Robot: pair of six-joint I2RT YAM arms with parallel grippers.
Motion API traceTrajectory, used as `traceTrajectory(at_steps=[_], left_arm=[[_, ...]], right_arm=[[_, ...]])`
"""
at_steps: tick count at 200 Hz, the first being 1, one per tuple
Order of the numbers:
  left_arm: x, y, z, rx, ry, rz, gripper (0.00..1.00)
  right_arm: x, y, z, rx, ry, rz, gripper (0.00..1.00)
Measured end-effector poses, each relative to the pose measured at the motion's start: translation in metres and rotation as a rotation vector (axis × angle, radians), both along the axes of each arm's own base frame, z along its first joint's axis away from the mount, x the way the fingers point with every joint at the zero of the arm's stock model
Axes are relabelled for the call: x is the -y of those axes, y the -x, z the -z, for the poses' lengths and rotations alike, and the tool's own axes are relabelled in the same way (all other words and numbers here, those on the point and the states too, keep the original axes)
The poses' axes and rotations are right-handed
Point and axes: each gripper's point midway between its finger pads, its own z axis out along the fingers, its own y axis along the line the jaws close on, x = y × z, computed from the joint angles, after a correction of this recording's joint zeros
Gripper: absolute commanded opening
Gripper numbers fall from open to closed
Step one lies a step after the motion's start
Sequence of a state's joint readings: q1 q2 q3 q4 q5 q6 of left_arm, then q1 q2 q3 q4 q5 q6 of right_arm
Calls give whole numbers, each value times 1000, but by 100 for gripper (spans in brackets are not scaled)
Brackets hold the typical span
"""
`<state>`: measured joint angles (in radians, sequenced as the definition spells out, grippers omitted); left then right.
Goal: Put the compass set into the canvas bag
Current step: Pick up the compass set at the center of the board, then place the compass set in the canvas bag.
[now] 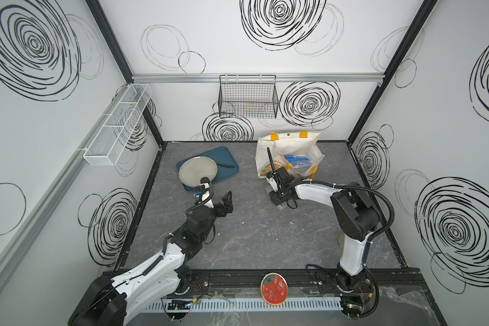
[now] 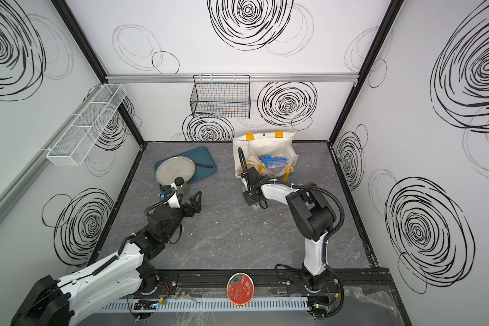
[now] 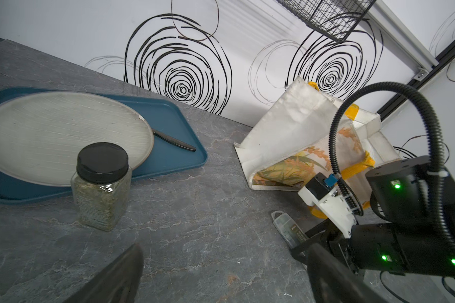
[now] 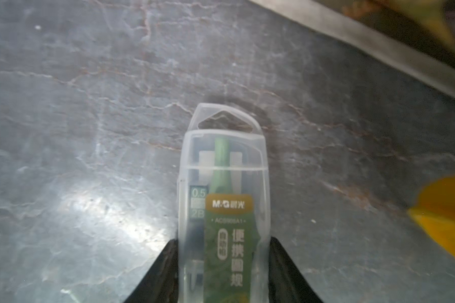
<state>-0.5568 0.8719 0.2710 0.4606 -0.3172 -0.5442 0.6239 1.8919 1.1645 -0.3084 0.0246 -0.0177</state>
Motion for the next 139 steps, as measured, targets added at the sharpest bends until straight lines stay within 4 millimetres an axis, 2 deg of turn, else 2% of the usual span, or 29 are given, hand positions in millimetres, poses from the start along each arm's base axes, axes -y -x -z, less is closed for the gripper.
traceTrajectory(at_steps=[20,44,66,85,112,125,139], left_arm=[[-2,1,1,0,0,-5,99],[-2,1,0,3,1,-6,99],[-4,0,0,3,1,-11,99],[-4,0,-2,7,3,-12,99],[-8,2,-4,9,3,-20,99],[-10,3,-5,9,1,-26,99],[-12,5,-6,13,1,-34,99]], right_arm=[[-20,10,-18,6,-67,-65,43],[-46,16,-57,47,-172,-141,43],[-68,4,-103,123,-261,-172,43],[-75,-15,-145,213,-312,-147,44],[-58,-42,-200,359,-347,-55,45],[-37,-58,-225,427,-356,15,45],[-4,-79,-246,491,-363,119,45]])
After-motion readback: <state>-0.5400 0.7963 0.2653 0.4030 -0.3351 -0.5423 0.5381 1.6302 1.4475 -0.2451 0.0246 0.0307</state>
